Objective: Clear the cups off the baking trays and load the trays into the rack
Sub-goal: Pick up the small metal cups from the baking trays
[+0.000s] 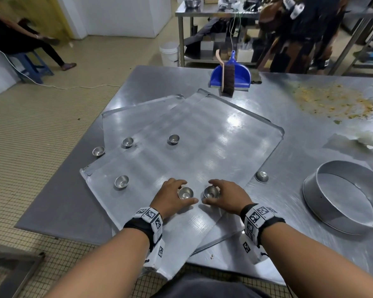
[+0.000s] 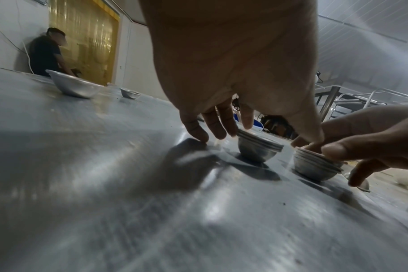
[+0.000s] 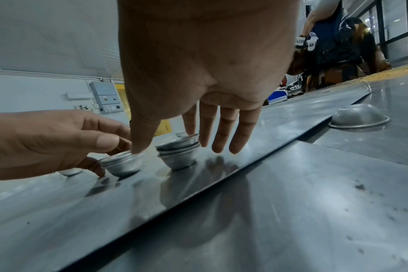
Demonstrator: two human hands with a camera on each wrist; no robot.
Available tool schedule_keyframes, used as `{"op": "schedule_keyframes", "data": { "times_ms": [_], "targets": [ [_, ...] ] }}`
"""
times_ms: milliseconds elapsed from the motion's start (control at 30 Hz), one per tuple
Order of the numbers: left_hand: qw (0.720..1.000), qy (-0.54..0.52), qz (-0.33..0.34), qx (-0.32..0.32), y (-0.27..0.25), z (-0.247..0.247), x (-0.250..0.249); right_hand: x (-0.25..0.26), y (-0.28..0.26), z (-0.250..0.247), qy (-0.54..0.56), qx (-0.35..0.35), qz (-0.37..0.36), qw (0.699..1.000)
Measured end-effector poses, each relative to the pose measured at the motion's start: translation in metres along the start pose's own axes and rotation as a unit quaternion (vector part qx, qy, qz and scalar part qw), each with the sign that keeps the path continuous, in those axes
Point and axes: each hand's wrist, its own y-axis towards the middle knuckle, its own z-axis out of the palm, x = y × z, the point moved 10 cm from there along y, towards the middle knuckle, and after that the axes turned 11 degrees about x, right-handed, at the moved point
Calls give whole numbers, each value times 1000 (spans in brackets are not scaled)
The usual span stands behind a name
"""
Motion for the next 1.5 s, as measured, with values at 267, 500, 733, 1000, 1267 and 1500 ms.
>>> {"op": "schedule_keyframes", "data": {
  "times_ms": [267, 500, 733, 1000, 1267, 1500],
  "targets": [
    [997, -27, 13, -65, -13, -29, 5, 22, 9, -28, -21, -74, -12, 997],
    [991, -11, -33, -126, -37, -76, 43, 79, 35, -43, -74, -100, -40, 991],
    [982, 1, -74, -173, -58, -128, 98, 132, 73, -50, -106, -101, -46, 988],
    [982, -10, -144, -125, -49, -153, 142, 170, 119, -53, -145, -65, -55, 986],
    [980, -2, -178, -84, -28, -147, 159, 161, 184, -54, -140, -18, -54, 988],
    [974, -22, -178, -140, -18, -156, 161, 141, 234, -58, -126, 8, -50, 991]
  ]
}}
